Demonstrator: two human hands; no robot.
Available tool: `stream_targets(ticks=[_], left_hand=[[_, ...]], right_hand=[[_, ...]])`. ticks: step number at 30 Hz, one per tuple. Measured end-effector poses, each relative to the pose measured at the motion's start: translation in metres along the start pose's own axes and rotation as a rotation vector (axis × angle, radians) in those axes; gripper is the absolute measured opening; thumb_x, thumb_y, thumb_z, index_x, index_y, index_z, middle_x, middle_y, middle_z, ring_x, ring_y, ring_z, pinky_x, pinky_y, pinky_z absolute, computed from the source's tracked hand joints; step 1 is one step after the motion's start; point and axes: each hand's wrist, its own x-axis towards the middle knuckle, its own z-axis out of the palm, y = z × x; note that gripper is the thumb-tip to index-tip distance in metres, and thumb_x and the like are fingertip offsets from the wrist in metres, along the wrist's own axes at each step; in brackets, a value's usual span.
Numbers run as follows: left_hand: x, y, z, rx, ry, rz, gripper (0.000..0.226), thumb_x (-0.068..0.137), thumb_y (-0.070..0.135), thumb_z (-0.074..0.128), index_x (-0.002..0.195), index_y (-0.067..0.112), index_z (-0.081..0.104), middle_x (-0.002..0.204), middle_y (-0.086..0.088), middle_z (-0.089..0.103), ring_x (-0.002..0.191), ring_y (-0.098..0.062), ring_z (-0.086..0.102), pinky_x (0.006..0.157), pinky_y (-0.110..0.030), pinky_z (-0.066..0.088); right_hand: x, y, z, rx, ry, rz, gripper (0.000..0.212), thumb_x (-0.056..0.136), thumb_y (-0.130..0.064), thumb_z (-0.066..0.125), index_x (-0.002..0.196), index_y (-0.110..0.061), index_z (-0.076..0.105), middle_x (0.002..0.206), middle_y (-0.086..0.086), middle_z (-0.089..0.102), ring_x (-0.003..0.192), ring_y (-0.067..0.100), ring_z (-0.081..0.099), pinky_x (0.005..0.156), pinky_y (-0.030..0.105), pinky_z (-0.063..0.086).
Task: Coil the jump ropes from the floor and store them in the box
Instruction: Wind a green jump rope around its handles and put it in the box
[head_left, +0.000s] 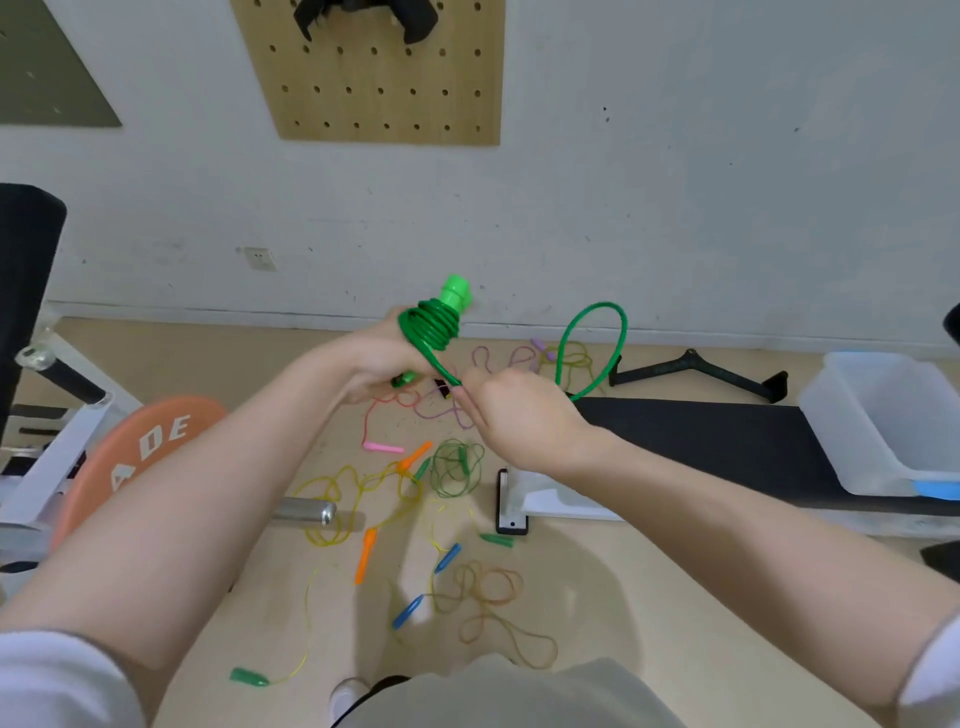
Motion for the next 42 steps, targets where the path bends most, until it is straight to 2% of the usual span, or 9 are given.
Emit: stream_targets(ticks=[6, 14, 17, 24, 28, 31, 34, 37, 42], left_hand=[[-0.019, 0.005, 0.01, 0.228, -0.202, 0.084, 0.067, 0.051, -0.002, 0.055, 0.115, 0.016, 0.046, 0.08, -0.007, 0.053, 0.064, -0.012, 0.048, 0.052, -0.024, 0.033], [-0.034, 0.016, 0.04, 0.709, -0.28, 0.132, 0.098, 0.059, 0.003, 0.06, 0.145, 0.02, 0.017, 0.106, -0.014, 0.053, 0.085, -0.021, 0.049, 0.067, -0.028, 0.039], [-0.037, 0.024, 0.045, 0.945, -0.32, 0.186, 0.099, 0.072, 0.0, 0.06, 0.149, 0.019, 0.002, 0.105, -0.011, 0.054, 0.089, -0.023, 0.051, 0.071, -0.028, 0.038], [-0.028, 0.019, 0.058, 1.416, -0.285, 0.246, 0.102, 0.082, 0.005, 0.052, 0.142, 0.012, -0.031, 0.103, -0.02, 0.06, 0.085, -0.035, 0.058, 0.075, -0.043, 0.049], [-0.017, 0.023, 0.063, 1.589, -0.095, 0.117, 0.094, 0.085, -0.001, 0.047, 0.142, 0.005, -0.028, 0.092, -0.012, 0.054, 0.073, -0.028, 0.052, 0.061, -0.037, 0.041], [-0.009, 0.02, 0.058, 1.577, -0.104, -0.004, 0.081, 0.086, 0.002, 0.046, 0.146, -0.002, -0.008, 0.085, -0.007, 0.05, 0.072, -0.024, 0.048, 0.055, -0.032, 0.039], [-0.003, 0.013, 0.054, 1.461, -0.227, -0.094, 0.056, 0.082, 0.009, 0.052, 0.133, -0.002, 0.03, 0.094, -0.013, 0.058, 0.085, -0.028, 0.058, 0.07, -0.035, 0.048], [0.001, 0.01, 0.054, 1.272, -0.294, -0.166, 0.036, 0.069, 0.001, 0.059, 0.103, 0.002, 0.049, 0.079, -0.011, 0.056, 0.068, -0.026, 0.055, 0.056, -0.031, 0.046], [-0.002, 0.014, 0.031, 0.598, -0.237, -0.042, 0.11, 0.059, -0.004, 0.071, 0.148, 0.02, 0.011, 0.102, -0.017, 0.058, 0.072, -0.026, 0.053, 0.066, -0.036, 0.045]], right_hand=[[0.008, 0.034, 0.015, 0.767, -0.27, 0.037, 0.03, 0.1, -0.017, 0.037, 0.072, -0.016, 0.047, 0.053, -0.005, 0.037, 0.039, 0.001, 0.039, 0.045, 0.01, 0.03], [0.007, 0.063, 0.016, 0.491, -0.371, 0.052, 0.035, 0.092, -0.008, 0.051, 0.065, -0.029, 0.046, 0.063, -0.011, 0.046, 0.056, 0.0, 0.043, 0.057, 0.009, 0.037], [0.012, 0.073, 0.018, 0.179, -0.381, -0.041, 0.016, 0.088, -0.009, 0.05, 0.08, -0.012, 0.064, 0.079, 0.005, 0.062, 0.077, 0.016, 0.06, 0.085, 0.04, 0.048], [0.016, 0.066, -0.029, -0.418, -0.324, -0.298, 0.027, 0.099, -0.021, 0.035, 0.114, -0.009, 0.054, 0.108, 0.014, 0.061, 0.098, 0.033, 0.06, 0.072, 0.033, 0.046], [0.029, 0.059, -0.029, 0.021, -0.373, -0.031, 0.028, 0.092, -0.015, 0.045, 0.114, -0.009, 0.061, 0.098, 0.016, 0.063, 0.091, 0.031, 0.056, 0.066, 0.03, 0.038], [0.029, 0.047, -0.028, 0.379, -0.417, 0.051, 0.019, 0.088, -0.025, 0.056, 0.104, -0.015, 0.06, 0.079, 0.001, 0.057, 0.079, 0.025, 0.054, 0.06, 0.027, 0.036], [0.021, 0.031, -0.022, 0.067, -0.42, 0.021, 0.053, 0.071, -0.058, 0.068, 0.106, -0.023, 0.051, 0.072, -0.01, 0.052, 0.081, 0.024, 0.054, 0.062, 0.027, 0.036], [0.015, 0.023, -0.003, -0.174, -0.294, 0.007, 0.075, 0.063, -0.071, 0.065, 0.109, -0.013, 0.053, 0.096, 0.004, 0.064, 0.094, 0.027, 0.061, 0.069, 0.031, 0.042], [0.016, 0.036, 0.0, 0.105, -0.263, 0.1, 0.054, 0.071, -0.061, 0.065, 0.099, -0.015, 0.057, 0.07, -0.001, 0.053, 0.084, 0.025, 0.057, 0.073, 0.033, 0.045]])
